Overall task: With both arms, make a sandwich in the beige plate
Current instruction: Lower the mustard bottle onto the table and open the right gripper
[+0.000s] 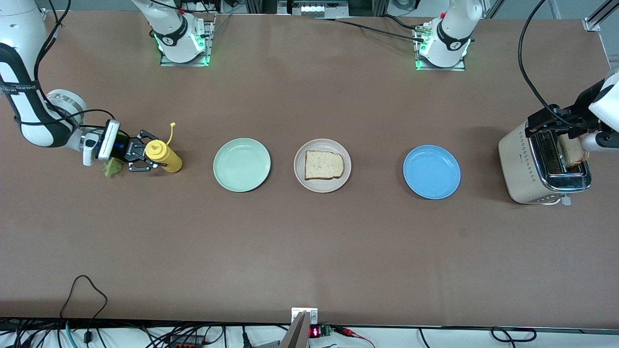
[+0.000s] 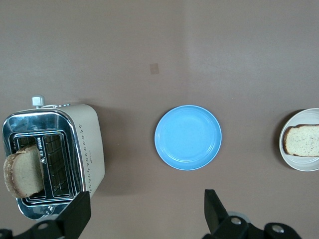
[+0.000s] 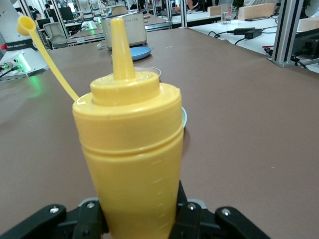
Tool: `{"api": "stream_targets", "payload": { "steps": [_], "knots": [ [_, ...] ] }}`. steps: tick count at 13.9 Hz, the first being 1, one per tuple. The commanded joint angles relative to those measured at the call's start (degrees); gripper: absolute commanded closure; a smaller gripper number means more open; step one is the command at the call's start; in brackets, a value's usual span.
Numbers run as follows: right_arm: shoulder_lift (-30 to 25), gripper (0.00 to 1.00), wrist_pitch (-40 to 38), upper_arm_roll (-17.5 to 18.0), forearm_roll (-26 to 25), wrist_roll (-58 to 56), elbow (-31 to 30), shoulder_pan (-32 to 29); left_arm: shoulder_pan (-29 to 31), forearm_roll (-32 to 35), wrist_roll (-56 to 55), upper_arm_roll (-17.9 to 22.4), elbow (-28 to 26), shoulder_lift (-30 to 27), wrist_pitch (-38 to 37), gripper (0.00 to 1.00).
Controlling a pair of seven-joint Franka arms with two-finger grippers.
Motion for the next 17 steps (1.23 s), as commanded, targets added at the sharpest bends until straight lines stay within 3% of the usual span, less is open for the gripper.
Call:
{"api": "stream_targets", "payload": {
  "steps": [1, 10, 12, 15, 17],
  "knots": [
    [-0.02, 0.81, -1.45, 0.67, 1.29, -1.02, 0.37, -1.2, -0.14, 1.48, 0.6, -0.21, -1.52, -1.3, 0.57, 0.0],
    [2.61, 0.78, -1.28, 0.58, 0.77, -2.69, 0.8, -2.08, -0.14, 1.48, 0.51, -0.21, -1.61, -1.21, 0.57, 0.0],
    [2.62, 0.64, -1.36, 0.58, 0.94, -2.6, 1.16, -2.0, -0.14, 1.48, 0.51, -0.12, -1.61, -1.21, 0.48, 0.0],
    [2.62, 0.32, -1.45, 0.58, 0.94, -2.52, 1.16, -1.99, -0.14, 1.48, 0.51, -0.21, -1.61, -1.21, 0.48, 0.0],
    [2.62, 0.24, -1.45, 0.58, 0.94, -2.34, 1.16, -1.99, -0.14, 1.48, 0.51, -0.21, -1.61, -1.12, 0.48, 0.0]
  ]
}}
